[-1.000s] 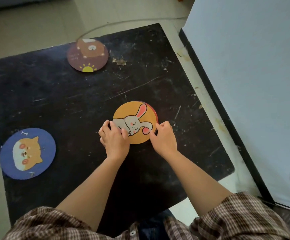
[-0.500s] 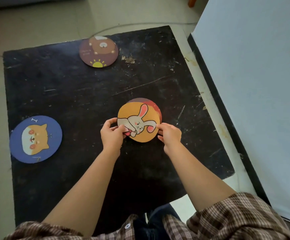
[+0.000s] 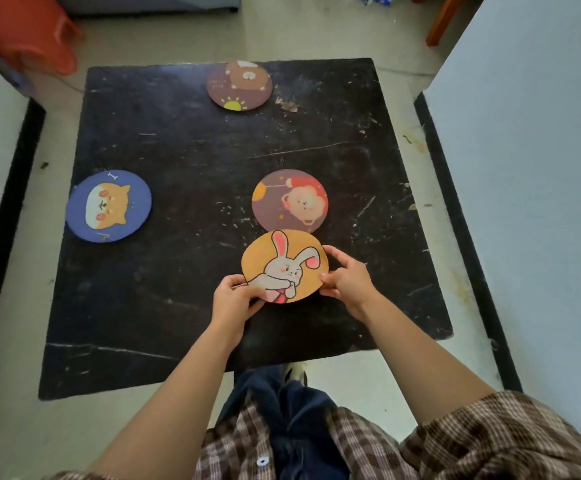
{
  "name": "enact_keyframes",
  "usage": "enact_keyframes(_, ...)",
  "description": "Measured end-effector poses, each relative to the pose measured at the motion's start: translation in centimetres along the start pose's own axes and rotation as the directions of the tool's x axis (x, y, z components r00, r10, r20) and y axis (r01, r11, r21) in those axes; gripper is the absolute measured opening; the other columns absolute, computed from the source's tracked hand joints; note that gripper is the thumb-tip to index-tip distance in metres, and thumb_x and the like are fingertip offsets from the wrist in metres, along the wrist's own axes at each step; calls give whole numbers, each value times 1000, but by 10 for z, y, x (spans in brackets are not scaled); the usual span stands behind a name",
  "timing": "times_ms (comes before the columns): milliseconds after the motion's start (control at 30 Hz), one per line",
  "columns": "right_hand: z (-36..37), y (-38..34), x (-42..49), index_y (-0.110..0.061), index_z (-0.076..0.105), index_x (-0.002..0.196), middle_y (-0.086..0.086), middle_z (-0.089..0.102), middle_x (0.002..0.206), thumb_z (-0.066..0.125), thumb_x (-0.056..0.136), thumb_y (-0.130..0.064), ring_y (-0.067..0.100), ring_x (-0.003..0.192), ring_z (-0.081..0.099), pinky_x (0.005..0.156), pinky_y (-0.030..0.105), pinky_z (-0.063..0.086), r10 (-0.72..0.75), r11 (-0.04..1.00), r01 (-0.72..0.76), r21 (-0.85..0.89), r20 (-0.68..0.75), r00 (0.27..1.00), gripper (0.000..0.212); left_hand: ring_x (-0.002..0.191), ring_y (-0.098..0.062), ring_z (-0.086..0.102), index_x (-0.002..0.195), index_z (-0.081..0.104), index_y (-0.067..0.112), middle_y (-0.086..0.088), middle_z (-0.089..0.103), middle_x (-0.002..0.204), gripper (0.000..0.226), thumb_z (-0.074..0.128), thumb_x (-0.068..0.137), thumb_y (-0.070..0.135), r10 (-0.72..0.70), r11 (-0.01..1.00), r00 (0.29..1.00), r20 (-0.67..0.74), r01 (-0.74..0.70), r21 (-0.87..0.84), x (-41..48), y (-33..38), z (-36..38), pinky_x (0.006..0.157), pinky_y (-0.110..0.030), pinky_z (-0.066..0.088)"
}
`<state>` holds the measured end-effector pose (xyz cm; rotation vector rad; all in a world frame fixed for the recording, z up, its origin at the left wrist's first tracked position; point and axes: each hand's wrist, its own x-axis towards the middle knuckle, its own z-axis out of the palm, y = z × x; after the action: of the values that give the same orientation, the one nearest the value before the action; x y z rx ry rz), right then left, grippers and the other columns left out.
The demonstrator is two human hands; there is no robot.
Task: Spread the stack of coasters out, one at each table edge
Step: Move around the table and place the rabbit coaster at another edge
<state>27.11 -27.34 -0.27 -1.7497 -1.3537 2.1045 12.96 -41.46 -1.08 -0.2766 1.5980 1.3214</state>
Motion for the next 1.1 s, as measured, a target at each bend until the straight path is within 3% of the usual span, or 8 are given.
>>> enact_keyframes(167,-7,22,-11,-29,50,133,11,64,116,50,87,7,21,95,66,62,29,54,27,993,-17,-120,83,996,59,95,-20,60,114,58,16,-4,62,104,35,68,81,8,3,997,987,-159,10,81,-6,-20,-14,70,-33,53)
enact_keyframes(300,-6,33,-14,-30,48,135,11,68,105,51,87,6,18,91,67,60,26,53,17,972,6,-236,95,995,60,82,-13,61,93,62,22,1,66,91,17,70,80,13,116,958,961,-251,-42,282,-10,-35,-29,67,-30,53)
enact_keyframes(400,0,38,-15,-27,46,137,11,70,94,58,85,3,17,83,67,57,23,50,-16,940,47,-338,95,995,61,82,-15,62,89,61,23,3,66,86,16,71,79,16,206,899,943,-263,-75,432,-13,-43,-37,77,-38,55)
enact_keyframes(467,5,43,-15,-21,49,132,8,69,91,62,84,0,17,80,67,56,23,51,-44,928,63,-366,60,997,55,78,-13,61,89,60,23,3,65,83,15,71,79,19,244,870,931,-270,-88,485,-13,-45,-41,73,-35,54)
enact_keyframes(567,11,50,-14,-14,58,109,6,68,89,67,81,-3,17,81,66,66,32,57,-76,931,53,-361,-49,996,32,74,-11,58,88,58,23,7,60,78,16,71,80,21,271,840,925,-264,-93,535,-14,-48,-46,64,-27,49)
enact_keyframes(667,14,55,-13,-18,59,92,1,66,88,69,78,-4,16,86,64,78,39,58,-97,925,55,-375,-93,991,22,71,-8,57,88,59,22,8,60,76,14,71,81,22,279,819,922,-268,-82,568,-15,-50,-51,59,-21,45)
enact_keyframes(1100,15,59,-18,-17,61,93,7,67,92,70,77,-3,20,85,65,73,36,58,-107,896,55,-441,-94,990,24,69,-5,58,92,64,17,6,63,78,15,71,80,23,316,776,916,-245,-101,623,-15,-58,-59,54,-16,43)
